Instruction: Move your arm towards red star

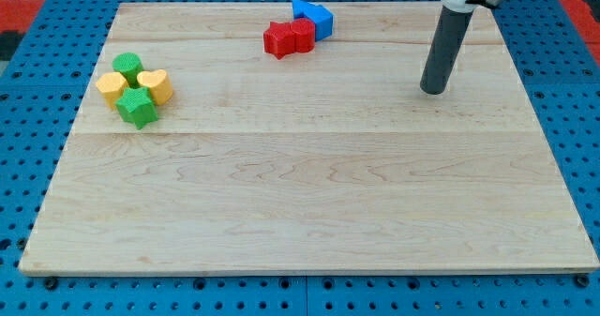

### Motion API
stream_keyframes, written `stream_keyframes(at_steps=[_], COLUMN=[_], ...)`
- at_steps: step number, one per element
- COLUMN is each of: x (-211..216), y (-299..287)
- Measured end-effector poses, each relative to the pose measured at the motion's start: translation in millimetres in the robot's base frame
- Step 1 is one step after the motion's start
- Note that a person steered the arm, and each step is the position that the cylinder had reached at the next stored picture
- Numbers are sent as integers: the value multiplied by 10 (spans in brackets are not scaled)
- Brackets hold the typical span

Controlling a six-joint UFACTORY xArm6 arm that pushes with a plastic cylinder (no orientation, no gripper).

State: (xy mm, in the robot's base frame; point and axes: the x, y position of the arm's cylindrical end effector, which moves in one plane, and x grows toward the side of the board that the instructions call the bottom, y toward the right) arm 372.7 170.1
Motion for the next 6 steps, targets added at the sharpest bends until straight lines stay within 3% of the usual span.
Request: stream_keyframes(at_steps=[2, 4, 5, 6], x=[21, 77, -20, -304], y=[-684, -2130, -2716, -2800])
